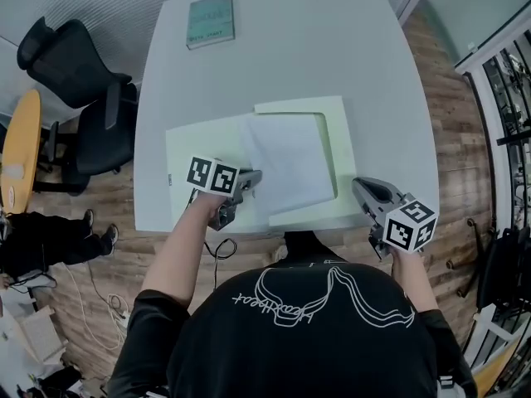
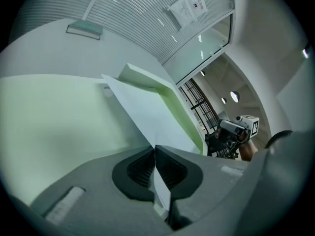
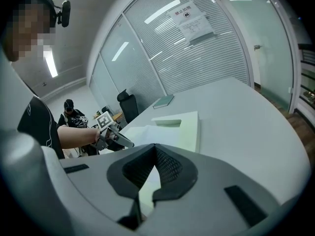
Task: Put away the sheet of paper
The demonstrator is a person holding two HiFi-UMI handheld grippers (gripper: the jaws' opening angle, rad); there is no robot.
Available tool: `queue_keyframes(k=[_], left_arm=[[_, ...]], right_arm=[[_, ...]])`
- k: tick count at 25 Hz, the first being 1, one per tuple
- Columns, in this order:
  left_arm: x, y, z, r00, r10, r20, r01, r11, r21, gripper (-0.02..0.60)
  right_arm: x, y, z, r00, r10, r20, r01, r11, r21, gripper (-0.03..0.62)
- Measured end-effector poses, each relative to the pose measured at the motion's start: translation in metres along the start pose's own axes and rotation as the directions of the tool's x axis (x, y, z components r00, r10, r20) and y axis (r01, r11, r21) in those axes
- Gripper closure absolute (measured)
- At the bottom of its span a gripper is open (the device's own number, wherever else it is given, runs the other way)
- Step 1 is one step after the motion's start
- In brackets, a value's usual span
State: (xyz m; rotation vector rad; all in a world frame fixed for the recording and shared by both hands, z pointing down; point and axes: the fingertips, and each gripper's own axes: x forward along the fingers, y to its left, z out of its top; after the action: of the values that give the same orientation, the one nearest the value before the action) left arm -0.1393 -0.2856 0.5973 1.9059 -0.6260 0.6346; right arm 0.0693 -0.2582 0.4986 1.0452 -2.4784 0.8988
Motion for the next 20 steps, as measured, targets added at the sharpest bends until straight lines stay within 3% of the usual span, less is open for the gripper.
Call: queue_keyframes(k=[8, 20], left_arm=[[0.024, -0.011, 0.008, 0.999, -0.033, -0.029, 0.034, 0.999, 0.005, 0.572], [0.045, -0.009, 0.015, 0.999, -0.053, 0.006, 0.053, 0.996, -0.067, 0.572]], right_arm=[[-0.004, -0.012, -0.005, 1.000, -0.016, 0.001, 0.016, 1.000, 0.027, 0.583], [-0.004, -0.018, -0.006, 1.000, -0.020, 0.002, 0.020, 0.999, 0.045, 0.583]])
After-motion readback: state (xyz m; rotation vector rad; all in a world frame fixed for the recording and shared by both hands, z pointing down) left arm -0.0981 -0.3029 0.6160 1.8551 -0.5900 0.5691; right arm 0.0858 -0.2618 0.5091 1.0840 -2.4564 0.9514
